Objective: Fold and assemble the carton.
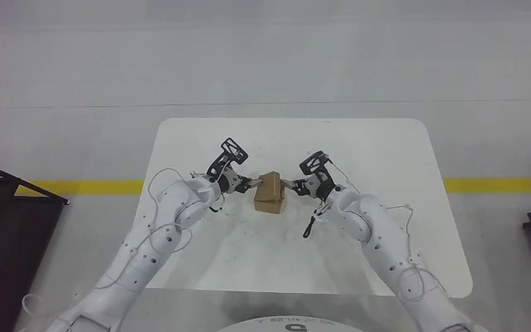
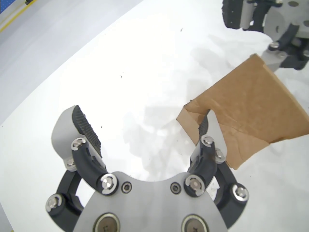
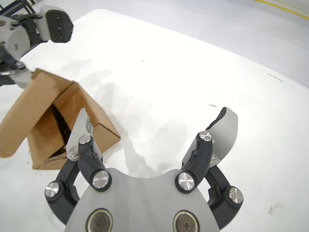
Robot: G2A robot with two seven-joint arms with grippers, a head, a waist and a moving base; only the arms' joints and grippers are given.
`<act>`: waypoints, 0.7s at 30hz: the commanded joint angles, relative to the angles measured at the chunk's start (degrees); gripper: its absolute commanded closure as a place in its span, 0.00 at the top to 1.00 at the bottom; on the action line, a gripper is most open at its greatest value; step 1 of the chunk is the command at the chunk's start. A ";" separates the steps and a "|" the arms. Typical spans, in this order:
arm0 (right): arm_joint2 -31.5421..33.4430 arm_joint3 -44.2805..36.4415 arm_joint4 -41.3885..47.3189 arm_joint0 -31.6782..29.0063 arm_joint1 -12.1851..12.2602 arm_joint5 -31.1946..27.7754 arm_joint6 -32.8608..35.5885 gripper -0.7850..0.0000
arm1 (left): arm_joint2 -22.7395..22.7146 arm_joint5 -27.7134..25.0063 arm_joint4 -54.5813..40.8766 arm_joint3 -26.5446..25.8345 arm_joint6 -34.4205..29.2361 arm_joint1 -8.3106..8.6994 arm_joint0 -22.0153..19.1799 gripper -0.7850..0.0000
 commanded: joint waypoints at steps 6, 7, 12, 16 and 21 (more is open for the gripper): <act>2.63 -3.60 0.76 -3.69 0.60 1.64 -0.96 1.00 | 0.81 -0.16 0.95 0.48 -0.45 -0.30 -0.79 1.00; 2.86 -3.91 1.06 -3.94 0.63 1.69 -1.04 1.00 | 0.98 -0.30 1.28 0.44 -0.45 -0.33 -0.85 1.00; 3.98 -5.06 1.16 -5.07 0.93 0.92 -1.81 1.00 | 1.75 -0.49 4.24 -0.33 -0.16 -0.38 -0.72 1.00; 4.92 -5.80 1.07 -6.39 1.18 0.86 -2.50 1.00 | 1.91 -0.51 3.94 0.13 -0.41 -0.55 -0.95 1.00; 5.27 -8.21 -1.71 -8.16 1.61 -1.24 -4.50 1.00 | 2.06 -0.64 3.75 0.73 -0.71 -0.73 -1.28 1.00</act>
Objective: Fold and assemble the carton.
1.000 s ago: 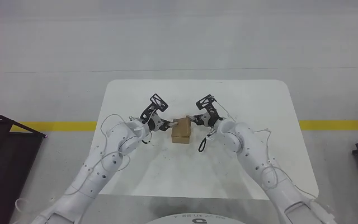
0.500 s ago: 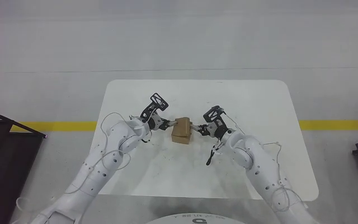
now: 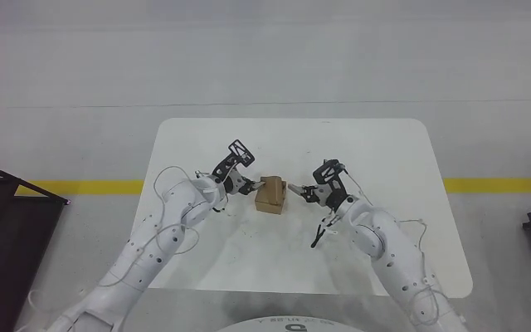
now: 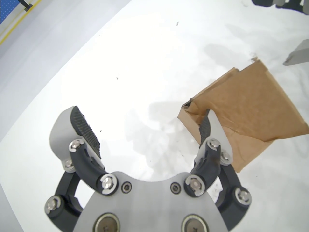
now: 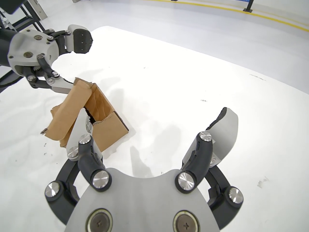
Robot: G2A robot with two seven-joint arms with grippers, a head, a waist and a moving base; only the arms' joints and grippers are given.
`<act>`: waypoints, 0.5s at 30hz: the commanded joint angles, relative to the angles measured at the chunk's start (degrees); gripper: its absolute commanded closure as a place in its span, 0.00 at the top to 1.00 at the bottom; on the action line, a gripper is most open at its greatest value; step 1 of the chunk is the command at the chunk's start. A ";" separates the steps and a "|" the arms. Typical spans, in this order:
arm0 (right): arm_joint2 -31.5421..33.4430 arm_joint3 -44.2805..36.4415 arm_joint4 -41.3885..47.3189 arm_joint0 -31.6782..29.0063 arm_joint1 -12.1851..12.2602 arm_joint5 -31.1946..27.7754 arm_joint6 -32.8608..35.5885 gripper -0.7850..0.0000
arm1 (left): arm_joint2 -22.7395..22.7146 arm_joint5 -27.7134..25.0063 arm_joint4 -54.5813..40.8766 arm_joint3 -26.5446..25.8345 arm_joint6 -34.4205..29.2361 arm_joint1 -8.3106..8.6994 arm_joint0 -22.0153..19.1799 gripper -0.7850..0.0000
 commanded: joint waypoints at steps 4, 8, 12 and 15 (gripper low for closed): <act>-0.13 -1.12 -1.68 -0.76 0.23 -1.50 -0.94 1.00 | 0.37 -0.06 0.24 0.41 -0.06 -0.19 -0.22 1.00; -1.02 -0.03 -1.71 0.26 0.10 -1.22 1.32 1.00 | 0.37 -0.11 0.26 0.57 -0.11 -0.29 -0.30 1.00; -2.46 2.40 -0.33 2.58 -0.36 -0.26 2.91 1.00 | 0.27 -0.16 0.18 0.39 -0.20 -0.35 -0.17 1.00; -3.47 3.65 -0.09 3.80 -0.63 0.10 2.95 1.00 | 0.05 -0.24 0.29 0.06 -0.30 -0.34 0.08 1.00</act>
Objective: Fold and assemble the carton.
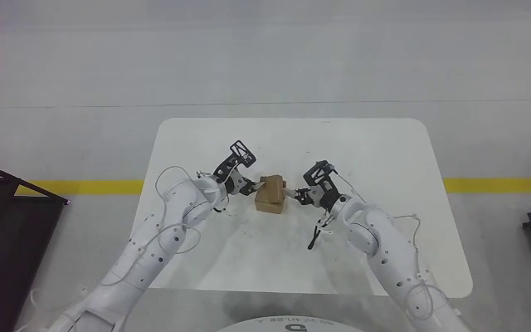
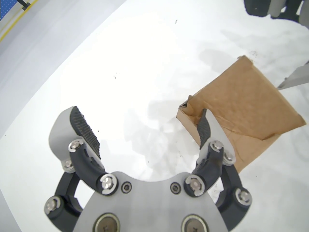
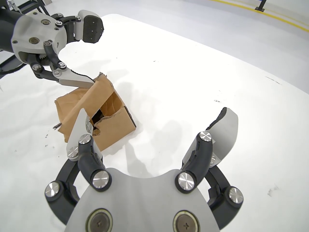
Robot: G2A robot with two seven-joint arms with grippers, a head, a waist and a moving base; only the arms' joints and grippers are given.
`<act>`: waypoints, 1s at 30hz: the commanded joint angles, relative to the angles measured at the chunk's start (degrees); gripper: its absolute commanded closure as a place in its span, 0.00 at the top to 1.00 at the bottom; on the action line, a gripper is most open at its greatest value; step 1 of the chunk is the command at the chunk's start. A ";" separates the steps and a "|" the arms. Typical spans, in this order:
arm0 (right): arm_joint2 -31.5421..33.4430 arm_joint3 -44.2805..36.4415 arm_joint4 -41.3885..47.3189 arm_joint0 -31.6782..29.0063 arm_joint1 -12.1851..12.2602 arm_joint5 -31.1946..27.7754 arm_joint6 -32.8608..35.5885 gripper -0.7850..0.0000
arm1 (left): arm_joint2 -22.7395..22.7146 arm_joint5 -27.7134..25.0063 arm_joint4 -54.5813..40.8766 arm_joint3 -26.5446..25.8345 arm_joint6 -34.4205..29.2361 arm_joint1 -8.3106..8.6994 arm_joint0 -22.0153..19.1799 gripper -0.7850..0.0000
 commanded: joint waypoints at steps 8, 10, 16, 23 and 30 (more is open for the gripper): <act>-1.78 1.49 0.26 1.71 -0.47 1.17 0.80 1.00 | -0.44 -1.47 -0.92 -1.90 -0.88 0.03 0.76 1.00; -1.90 1.60 0.47 1.89 -0.52 1.45 1.09 1.00 | -0.58 -2.28 -1.47 -2.94 -1.38 0.08 1.00 1.00; -1.41 1.64 0.70 1.55 -0.47 2.29 0.94 1.00 | -1.21 -3.74 -2.61 -5.49 -2.76 0.28 1.99 1.00; 3.63 -0.81 3.08 -3.08 0.27 5.51 -2.38 1.00 | -2.74 -4.39 -4.22 -6.83 -3.40 0.58 3.12 1.00; 6.74 -3.02 3.56 -10.03 1.26 4.30 -0.15 1.00 | -4.23 -5.02 -5.90 -8.68 -4.05 0.87 4.10 1.00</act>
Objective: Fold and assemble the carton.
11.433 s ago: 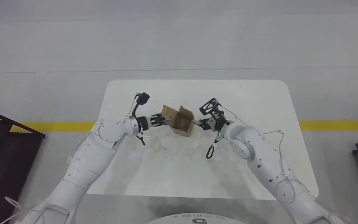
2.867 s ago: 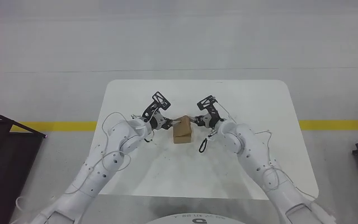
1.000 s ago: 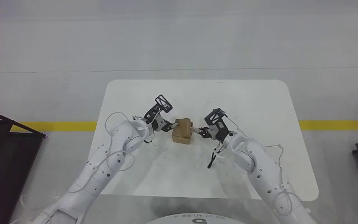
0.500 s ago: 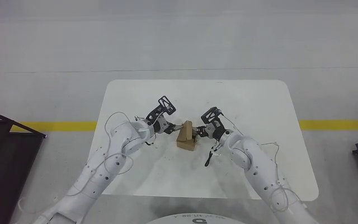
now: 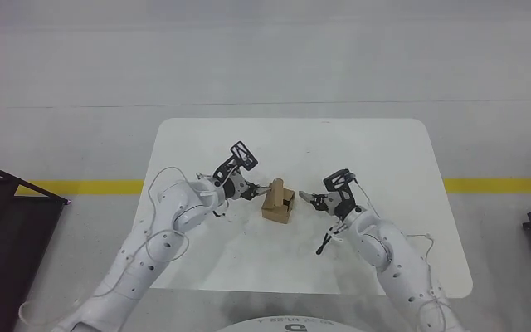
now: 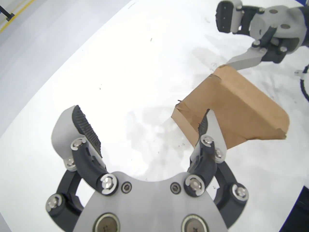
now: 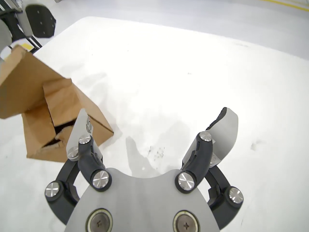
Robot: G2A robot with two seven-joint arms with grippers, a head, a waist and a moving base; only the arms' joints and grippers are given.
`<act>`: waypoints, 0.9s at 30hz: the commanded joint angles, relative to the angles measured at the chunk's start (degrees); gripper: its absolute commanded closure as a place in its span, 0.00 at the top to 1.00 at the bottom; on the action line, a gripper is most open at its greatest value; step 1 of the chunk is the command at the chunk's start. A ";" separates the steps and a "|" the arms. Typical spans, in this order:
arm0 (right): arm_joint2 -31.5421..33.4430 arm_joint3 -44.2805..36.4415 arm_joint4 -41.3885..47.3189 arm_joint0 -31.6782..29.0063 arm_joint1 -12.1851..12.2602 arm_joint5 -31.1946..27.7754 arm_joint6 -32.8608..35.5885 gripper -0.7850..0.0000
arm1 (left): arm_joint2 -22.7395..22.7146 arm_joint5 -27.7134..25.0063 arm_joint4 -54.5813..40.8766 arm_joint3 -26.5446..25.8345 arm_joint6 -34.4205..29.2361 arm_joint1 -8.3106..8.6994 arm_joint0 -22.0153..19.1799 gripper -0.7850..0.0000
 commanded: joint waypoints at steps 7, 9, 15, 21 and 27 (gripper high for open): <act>-3.35 1.50 -0.89 2.69 -0.55 1.62 4.39 1.00 | -0.06 -2.83 -2.60 -0.81 -1.14 0.15 0.41 1.00; -4.85 2.63 -1.31 5.00 -0.94 2.82 5.58 1.00 | 0.15 -3.15 -2.56 -0.81 -1.32 0.16 0.31 1.00; -8.32 5.10 -2.84 10.91 -1.90 3.71 6.92 1.00 | 0.69 -2.86 -2.38 -0.33 -1.19 0.09 0.07 1.00; -9.96 6.90 -4.72 14.60 -2.36 3.53 8.46 1.00 | 0.30 -1.34 -2.74 0.90 -0.91 0.06 -0.20 1.00; -7.19 4.68 -2.96 13.73 -2.02 3.62 6.08 1.00 | -0.30 -1.03 -3.23 1.13 -0.57 0.12 -0.30 1.00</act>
